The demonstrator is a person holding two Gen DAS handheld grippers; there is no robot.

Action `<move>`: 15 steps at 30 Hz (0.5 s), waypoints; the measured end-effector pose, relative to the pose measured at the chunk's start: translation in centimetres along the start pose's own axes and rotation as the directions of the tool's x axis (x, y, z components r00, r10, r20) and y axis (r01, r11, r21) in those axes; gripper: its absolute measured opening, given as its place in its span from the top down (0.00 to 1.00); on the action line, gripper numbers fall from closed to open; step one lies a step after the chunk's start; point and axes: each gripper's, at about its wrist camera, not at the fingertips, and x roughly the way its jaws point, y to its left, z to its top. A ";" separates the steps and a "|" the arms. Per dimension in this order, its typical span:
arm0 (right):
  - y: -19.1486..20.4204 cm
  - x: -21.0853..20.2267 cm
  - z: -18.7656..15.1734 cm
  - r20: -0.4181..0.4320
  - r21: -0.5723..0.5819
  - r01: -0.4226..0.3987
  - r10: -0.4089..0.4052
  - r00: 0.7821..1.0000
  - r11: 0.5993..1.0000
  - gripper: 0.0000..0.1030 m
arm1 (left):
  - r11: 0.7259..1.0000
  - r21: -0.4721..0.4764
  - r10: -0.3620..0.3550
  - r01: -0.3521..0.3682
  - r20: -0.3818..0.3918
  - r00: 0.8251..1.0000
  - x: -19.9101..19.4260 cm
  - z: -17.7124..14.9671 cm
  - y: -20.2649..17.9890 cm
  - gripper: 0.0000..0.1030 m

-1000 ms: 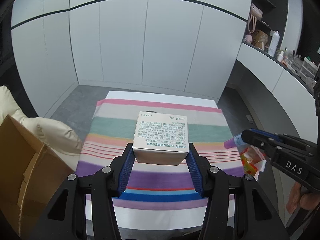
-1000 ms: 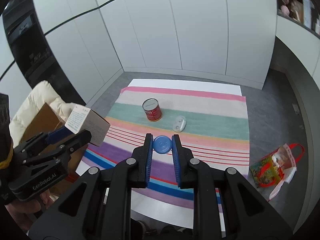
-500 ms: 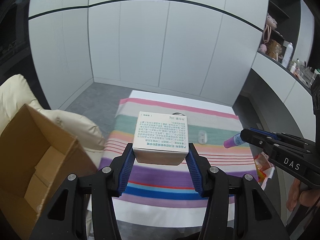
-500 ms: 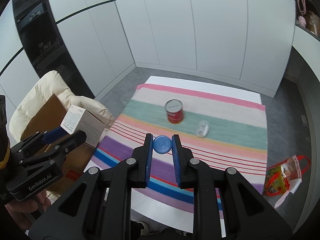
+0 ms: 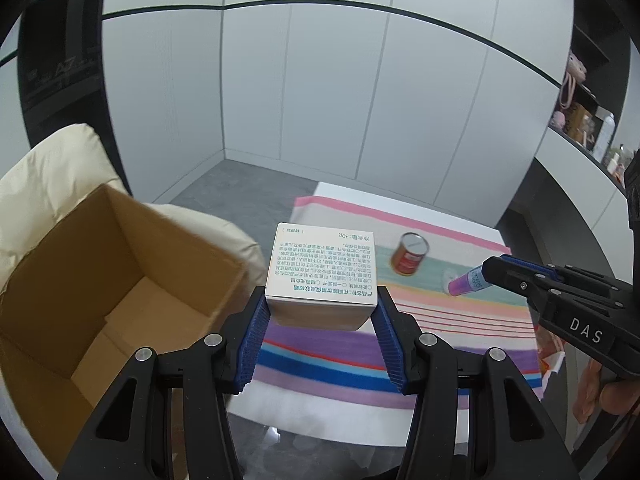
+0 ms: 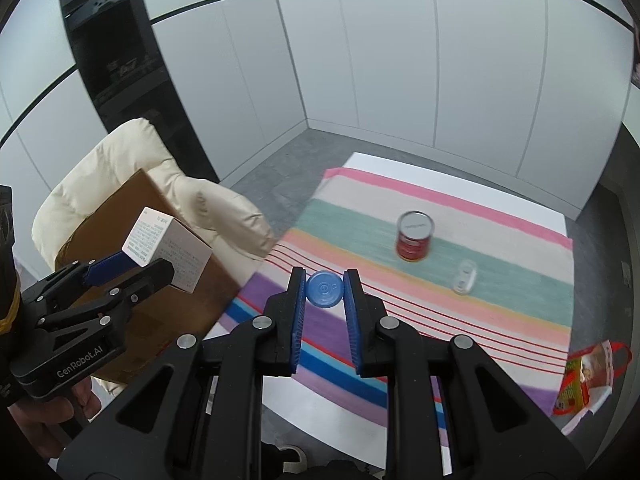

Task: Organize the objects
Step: 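Carry the white box with the left tool toward the cardboard box while the right tool carries the tube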

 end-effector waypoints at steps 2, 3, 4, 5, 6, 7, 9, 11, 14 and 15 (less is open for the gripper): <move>1.1 0.3 0.2 0.000 -0.016 -0.012 0.012 1.000 1.000 0.81 | 1.000 -0.012 0.014 -0.014 0.002 1.000 -0.3 -0.2 1.2 0.50; 1.4 0.4 0.2 0.000 -0.021 -0.016 0.016 1.000 1.000 0.81 | 1.000 -0.017 0.021 -0.021 0.004 1.000 -0.4 -0.2 1.5 0.50; 2.0 0.6 0.3 -0.001 -0.027 -0.022 0.022 1.000 0.999 0.81 | 1.000 -0.018 0.026 -0.026 0.006 1.000 -0.5 -0.3 1.8 0.49; 2.5 0.8 0.4 -0.002 -0.031 -0.027 0.027 1.000 0.999 0.81 | 0.999 -0.020 0.035 -0.035 0.010 0.999 -0.7 -0.4 2.2 0.49; 3.0 0.9 0.5 -0.003 -0.037 -0.033 0.033 0.999 0.999 0.81 | 0.999 -0.023 0.040 -0.040 0.012 0.999 -0.9 -0.4 2.6 0.49; 3.4 1.0 0.5 -0.004 -0.041 -0.037 0.037 0.999 0.998 0.81 | 0.999 -0.028 0.044 -0.044 0.014 0.999 -1.1 -0.5 3.0 0.49; 4.3 1.3 0.6 -0.007 -0.054 -0.048 0.048 0.999 0.997 0.81 | 0.998 -0.038 0.055 -0.054 0.015 0.998 -1.4 -0.6 3.8 0.49; 5.4 1.5 0.8 -0.007 -0.070 -0.056 0.055 0.998 0.996 0.81 | 0.997 -0.049 0.068 -0.067 0.015 0.998 -1.7 -0.8 4.8 0.49; 6.8 1.9 0.8 -0.011 -0.088 -0.073 0.072 0.997 0.993 0.81 | 0.995 -0.063 0.081 -0.080 0.013 0.997 -2.1 -1.1 6.0 0.49; 7.2 2.1 0.9 -0.012 -0.093 -0.076 0.075 0.997 0.993 0.81 | 0.994 -0.066 0.086 -0.085 0.013 0.996 -2.2 -1.1 6.4 0.49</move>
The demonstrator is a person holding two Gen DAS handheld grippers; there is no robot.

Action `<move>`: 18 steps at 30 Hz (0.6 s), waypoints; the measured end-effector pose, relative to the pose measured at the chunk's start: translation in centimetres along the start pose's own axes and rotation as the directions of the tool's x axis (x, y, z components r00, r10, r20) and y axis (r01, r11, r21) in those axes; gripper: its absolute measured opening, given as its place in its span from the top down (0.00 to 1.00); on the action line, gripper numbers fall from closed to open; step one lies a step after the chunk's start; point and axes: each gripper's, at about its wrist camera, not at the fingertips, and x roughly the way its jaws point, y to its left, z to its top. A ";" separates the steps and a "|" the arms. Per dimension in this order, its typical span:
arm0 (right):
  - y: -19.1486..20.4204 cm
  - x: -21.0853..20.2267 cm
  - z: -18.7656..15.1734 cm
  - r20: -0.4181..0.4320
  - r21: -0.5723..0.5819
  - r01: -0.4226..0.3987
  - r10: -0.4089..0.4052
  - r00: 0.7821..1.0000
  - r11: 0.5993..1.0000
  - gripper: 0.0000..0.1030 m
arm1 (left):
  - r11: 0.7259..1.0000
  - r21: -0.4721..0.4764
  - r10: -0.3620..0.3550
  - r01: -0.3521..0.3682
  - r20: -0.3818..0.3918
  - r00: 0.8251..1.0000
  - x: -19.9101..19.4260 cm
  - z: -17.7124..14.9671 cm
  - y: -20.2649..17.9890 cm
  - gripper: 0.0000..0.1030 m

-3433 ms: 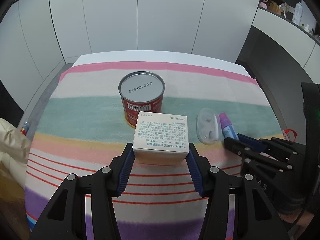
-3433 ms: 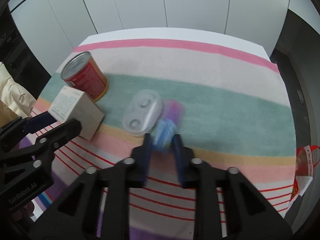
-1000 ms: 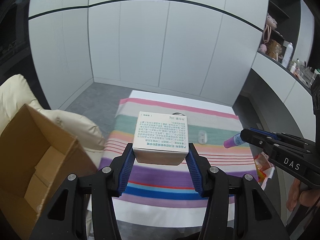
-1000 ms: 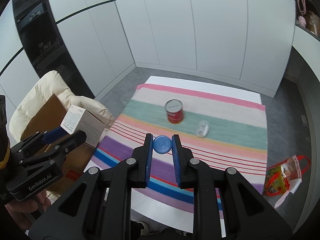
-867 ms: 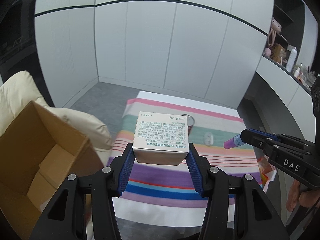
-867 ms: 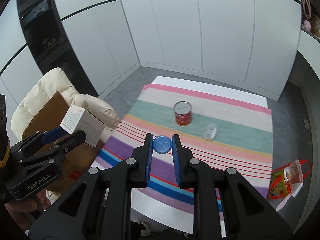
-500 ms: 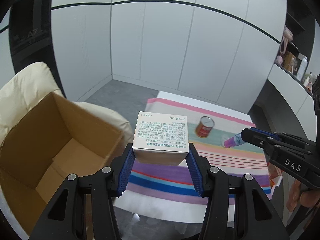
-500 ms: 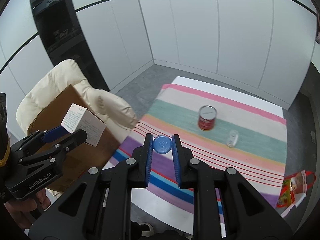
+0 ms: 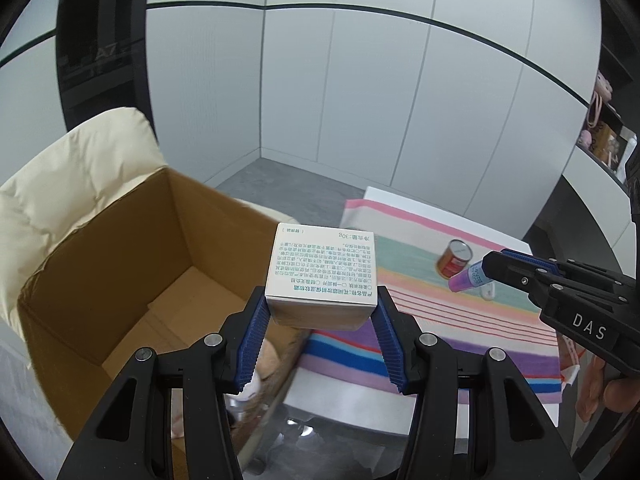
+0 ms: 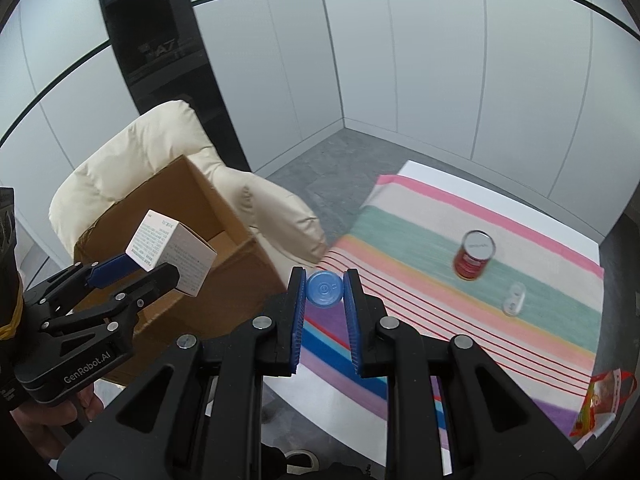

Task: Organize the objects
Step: 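Carry the white box with the left tool toward the cardboard box while the right tool carries the tube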

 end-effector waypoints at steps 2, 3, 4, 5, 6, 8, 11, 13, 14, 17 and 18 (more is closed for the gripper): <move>0.9 0.3 0.2 -0.003 -0.012 -0.010 0.010 1.000 1.000 0.81 | 1.000 -0.012 0.012 -0.012 -0.003 1.000 -0.1 -0.1 0.9 0.49; 1.3 0.5 0.2 -0.004 -0.018 -0.014 0.014 1.000 1.000 0.81 | 1.000 -0.018 0.016 -0.016 -0.004 1.000 -0.2 -0.2 1.4 0.49; 1.8 0.7 0.3 -0.006 -0.024 -0.020 0.020 1.000 1.000 0.81 | 0.999 -0.026 0.022 -0.022 -0.008 1.000 -0.3 -0.3 1.9 0.49; 2.3 0.9 0.4 -0.008 -0.029 -0.026 0.026 1.000 0.999 0.81 | 0.999 -0.032 0.027 -0.027 -0.009 1.000 -0.3 -0.3 2.1 0.49; 2.7 1.1 0.4 -0.009 -0.034 -0.032 0.031 0.999 0.999 0.81 | 0.999 -0.035 0.034 -0.034 -0.009 0.999 -0.3 -0.3 2.5 0.49; 3.9 1.5 0.6 -0.013 -0.051 -0.044 0.043 0.999 0.998 0.81 | 0.998 -0.043 0.045 -0.045 -0.012 0.999 -0.4 -0.4 3.3 0.49; 5.3 1.8 0.6 -0.015 -0.071 -0.059 0.058 0.998 0.996 0.81 | 0.996 -0.056 0.065 -0.065 -0.011 0.998 -0.8 -0.6 4.3 0.49; 6.3 2.1 0.7 -0.016 -0.083 -0.069 0.068 0.998 0.994 0.81 | 0.995 -0.063 0.073 -0.074 -0.012 0.997 -1.1 -0.8 4.8 0.49; 6.7 2.2 0.8 -0.017 -0.088 -0.072 0.071 0.997 0.993 0.81 | 0.995 -0.068 0.078 -0.079 -0.012 0.997 -1.2 -0.8 5.3 0.49; 7.9 2.6 0.9 -0.020 -0.102 -0.086 0.084 0.996 0.991 0.81 | 0.992 -0.078 0.095 -0.095 -0.012 0.995 -1.6 -1.1 6.5 0.49; 8.3 2.7 0.9 -0.021 -0.107 -0.090 0.089 0.996 0.990 0.81 | 0.992 -0.081 0.098 -0.098 -0.012 0.995 -1.7 -1.2 6.7 0.49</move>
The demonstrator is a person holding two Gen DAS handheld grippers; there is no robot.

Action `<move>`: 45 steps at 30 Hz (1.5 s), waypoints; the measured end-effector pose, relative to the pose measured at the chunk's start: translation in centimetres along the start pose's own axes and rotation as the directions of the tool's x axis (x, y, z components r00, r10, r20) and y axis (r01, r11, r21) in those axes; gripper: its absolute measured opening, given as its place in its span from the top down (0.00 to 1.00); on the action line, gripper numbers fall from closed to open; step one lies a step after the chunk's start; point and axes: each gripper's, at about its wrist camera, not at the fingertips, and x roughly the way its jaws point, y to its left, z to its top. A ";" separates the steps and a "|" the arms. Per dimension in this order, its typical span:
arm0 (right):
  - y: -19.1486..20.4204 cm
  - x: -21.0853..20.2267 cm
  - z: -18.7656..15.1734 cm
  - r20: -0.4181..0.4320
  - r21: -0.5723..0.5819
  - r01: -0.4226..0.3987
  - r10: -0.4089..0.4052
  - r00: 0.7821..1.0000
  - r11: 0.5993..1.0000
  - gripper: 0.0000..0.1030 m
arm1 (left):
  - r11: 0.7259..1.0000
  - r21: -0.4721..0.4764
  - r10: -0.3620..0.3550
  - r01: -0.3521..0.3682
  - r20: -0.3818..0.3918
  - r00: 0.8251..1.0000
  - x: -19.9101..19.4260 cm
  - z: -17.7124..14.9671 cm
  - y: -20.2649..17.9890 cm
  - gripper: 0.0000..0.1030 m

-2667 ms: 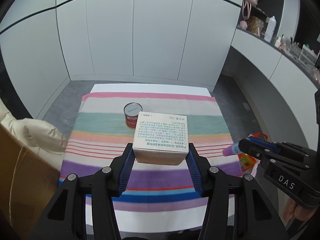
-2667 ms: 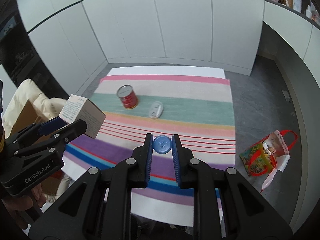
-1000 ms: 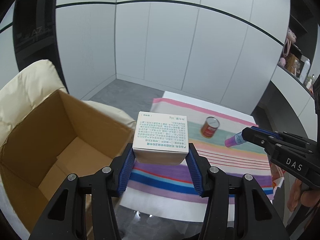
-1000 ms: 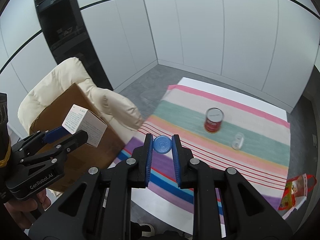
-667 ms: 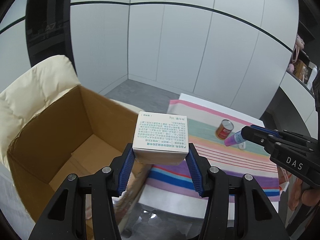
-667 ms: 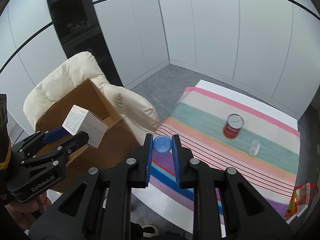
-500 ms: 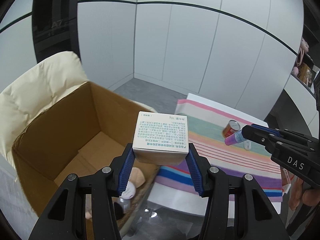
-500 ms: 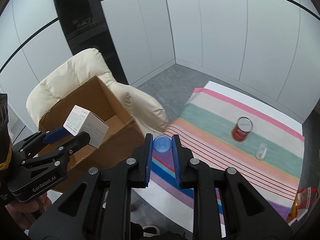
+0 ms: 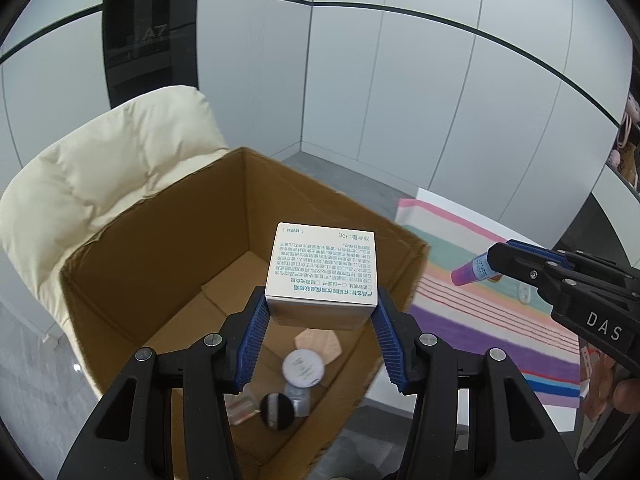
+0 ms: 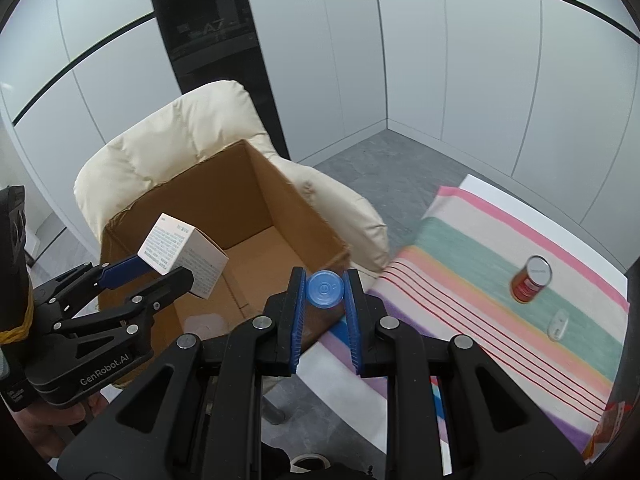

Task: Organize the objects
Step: 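Carry the white box with the left tool toward the cardboard box while the right tool carries the tube, then open both tools to drop the white box and tube into the cardboard box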

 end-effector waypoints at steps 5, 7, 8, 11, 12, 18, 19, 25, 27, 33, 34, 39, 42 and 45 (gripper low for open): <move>2.2 0.8 0.5 -0.003 -0.032 -0.021 0.021 1.000 0.999 0.81 | 0.999 -0.034 0.020 -0.020 -0.007 1.000 -0.6 -0.5 1.8 0.49; 3.1 1.1 0.7 -0.004 -0.044 -0.031 0.031 1.000 0.999 0.81 | 0.999 -0.044 0.028 -0.029 -0.007 1.000 -0.9 -0.8 2.5 0.49; 3.4 1.3 0.7 -0.005 -0.050 -0.033 0.033 0.999 0.998 0.81 | 0.998 -0.047 0.033 -0.033 -0.006 0.999 -1.0 -0.8 2.8 0.49; 4.5 1.7 0.9 -0.009 -0.065 -0.043 0.043 0.999 0.997 0.81 | 0.998 -0.056 0.041 -0.042 -0.011 0.999 -1.0 -1.1 3.7 0.48; 4.8 1.8 0.9 -0.011 -0.069 -0.047 0.047 0.999 0.996 0.81 | 0.997 -0.059 0.044 -0.044 -0.013 0.999 -1.1 -1.2 3.9 0.47; 6.8 2.6 1.0 -0.022 -0.094 -0.070 0.068 0.997 0.993 0.81 | 0.994 -0.084 0.073 -0.071 0.024 0.997 -2.1 -1.4 5.6 0.00; 7.1 2.8 1.1 -0.023 -0.097 -0.074 0.072 0.997 0.992 0.81 | 0.993 -0.088 0.081 -0.077 0.037 0.996 -2.5 -1.4 6.0 0.00; 8.7 3.7 1.3 -0.028 -0.103 -0.088 0.085 0.996 0.991 0.81 | 0.984 -0.126 0.131 -0.128 0.017 0.991 -3.0 -1.7 8.7 0.00; 9.4 4.0 1.3 -0.031 -0.108 -0.093 0.090 0.995 0.990 0.81 | 0.979 -0.146 0.144 -0.141 0.007 0.990 -3.2 -2.0 9.8 0.00; 11.6 4.8 1.5 -0.044 -0.134 -0.117 0.112 0.993 0.984 0.81 | 0.968 -0.181 0.176 -0.173 0.003 0.984 -4.1 -2.5 12.2 0.00; 12.0 4.9 1.5 -0.045 -0.139 -0.121 0.116 0.992 0.983 0.81 | 0.967 -0.184 0.180 -0.177 0.002 0.984 -4.1 -2.6 12.4 0.00; 13.4 5.3 1.5 -0.049 -0.155 -0.137 0.131 0.990 0.978 0.81 | 0.961 -0.198 0.195 -0.191 -0.002 0.981 -4.5 -2.9 13.6 0.00; 13.8 5.5 1.6 -0.053 -0.159 -0.144 0.137 0.989 0.977 0.81 | 0.957 -0.208 0.205 -0.201 -0.001 0.979 -4.7 -2.9 14.2 0.00; 14.1 5.6 1.5 -0.058 -0.163 -0.154 0.146 0.988 0.975 0.80 | 0.954 -0.217 0.210 -0.206 -0.003 0.978 -4.8 -2.9 14.6 0.00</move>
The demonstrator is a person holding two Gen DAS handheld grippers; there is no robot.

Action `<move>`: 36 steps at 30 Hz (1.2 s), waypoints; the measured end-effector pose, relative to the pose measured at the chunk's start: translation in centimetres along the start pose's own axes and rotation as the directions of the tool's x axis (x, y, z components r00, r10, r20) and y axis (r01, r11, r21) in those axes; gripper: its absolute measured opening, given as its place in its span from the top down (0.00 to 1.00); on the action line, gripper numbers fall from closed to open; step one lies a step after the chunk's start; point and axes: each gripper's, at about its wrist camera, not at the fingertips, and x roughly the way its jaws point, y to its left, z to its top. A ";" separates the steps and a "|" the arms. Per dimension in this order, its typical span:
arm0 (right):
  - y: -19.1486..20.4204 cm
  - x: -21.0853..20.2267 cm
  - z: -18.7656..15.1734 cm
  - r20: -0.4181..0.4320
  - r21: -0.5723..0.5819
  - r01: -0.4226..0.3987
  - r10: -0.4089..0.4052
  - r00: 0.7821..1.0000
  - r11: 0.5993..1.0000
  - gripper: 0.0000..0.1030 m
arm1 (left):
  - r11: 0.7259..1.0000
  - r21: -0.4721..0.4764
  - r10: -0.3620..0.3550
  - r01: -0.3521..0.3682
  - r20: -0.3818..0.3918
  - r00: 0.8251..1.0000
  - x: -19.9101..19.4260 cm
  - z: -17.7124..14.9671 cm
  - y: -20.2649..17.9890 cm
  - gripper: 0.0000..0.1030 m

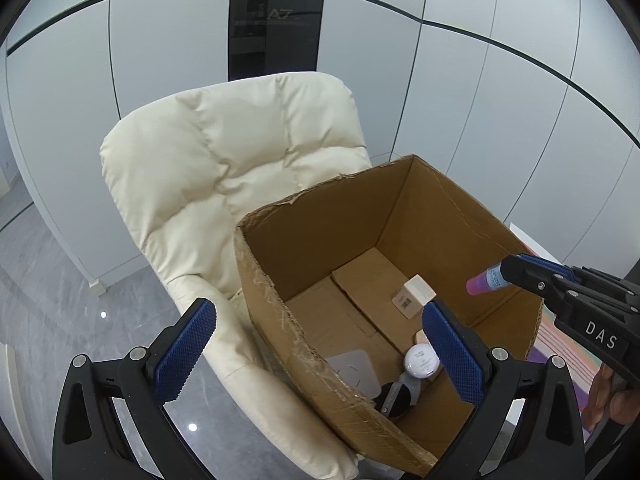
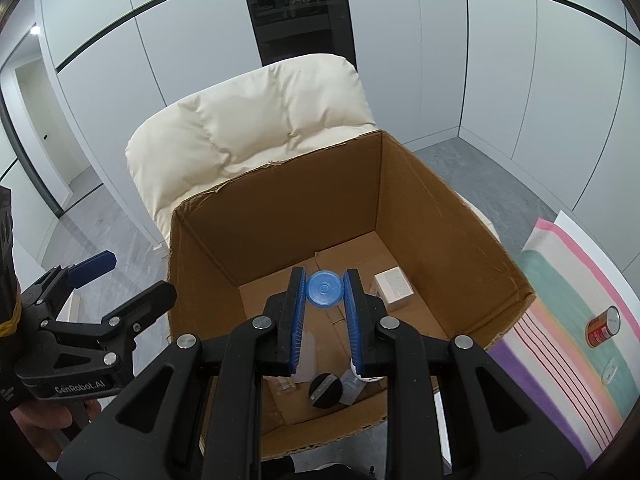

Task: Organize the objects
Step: 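Open both tools to drop the white box and tube into the cardboard box, then move both tools back over the table toward the red can and clear case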

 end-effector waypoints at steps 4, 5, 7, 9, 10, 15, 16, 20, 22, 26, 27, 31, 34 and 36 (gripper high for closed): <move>0.2 0.0 0.0 0.012 0.002 0.006 -0.006 1.000 1.000 0.61 | 1.000 -0.004 0.004 -0.004 -0.001 1.000 0.0 0.0 0.2 0.00; 0.2 -0.1 0.0 0.018 0.004 0.011 -0.011 1.000 1.000 0.44 | 1.000 -0.005 0.006 -0.006 -0.001 1.000 0.0 0.0 0.3 0.00; 0.1 -0.5 0.1 0.042 0.017 0.027 -0.028 0.999 0.999 0.24 | 1.000 -0.003 0.009 -0.009 -0.002 1.000 0.0 0.0 0.2 0.00; -0.5 -0.8 0.2 0.059 0.045 0.032 -0.035 0.998 0.998 0.18 | 1.000 -0.011 0.012 -0.012 -0.002 1.000 0.1 -0.1 0.3 0.00; -0.7 -0.9 0.3 0.059 0.055 0.033 -0.036 0.998 0.998 0.14 | 1.000 -0.019 0.015 -0.015 0.000 1.000 0.1 -0.1 0.4 0.00; -2.1 -1.0 0.2 0.049 0.104 0.048 -0.053 0.997 0.993 0.01 | 1.000 -0.015 0.015 -0.015 0.002 1.000 0.2 0.0 0.0 0.00; -2.3 -1.0 0.1 0.049 0.111 0.046 -0.052 0.997 0.993 0.00 | 1.000 -0.014 0.014 -0.014 0.002 1.000 0.2 0.0 -0.2 0.00; -3.0 -1.8 0.0 0.067 0.115 0.063 -0.071 0.995 0.991 0.00 | 1.000 -0.009 0.014 -0.014 -0.002 1.000 0.5 0.1 -0.9 0.00; -3.3 -2.0 -0.1 0.069 0.109 0.070 -0.078 0.995 0.992 0.00 | 1.000 -0.006 0.007 -0.007 -0.004 1.000 0.6 0.2 -1.4 0.00; -4.2 -2.4 -0.4 0.062 0.117 0.085 -0.093 0.994 0.989 0.00 | 1.000 0.008 -0.002 0.002 -0.003 1.000 0.8 0.3 -2.4 0.00; -4.4 -2.5 -0.5 0.061 0.119 0.087 -0.095 0.994 0.989 0.00 | 1.000 0.011 -0.006 0.006 -0.004 1.000 0.9 0.4 -2.8 0.00; -5.5 -3.0 -0.8 0.059 0.125 0.104 -0.112 0.992 0.987 0.00 | 0.999 0.030 -0.021 0.021 -0.006 1.000 1.1 0.5 -4.1 0.00; -6.3 -3.2 -1.1 0.053 0.133 0.115 -0.123 0.991 0.984 0.00 | 0.998 0.047 -0.030 0.031 -0.009 1.000 1.3 0.5 -5.2 0.00; -6.8 -3.4 -1.2 0.049 0.134 0.123 -0.131 0.990 0.983 0.00 | 0.998 0.059 -0.036 0.036 -0.008 0.999 1.3 0.5 -5.9 0.00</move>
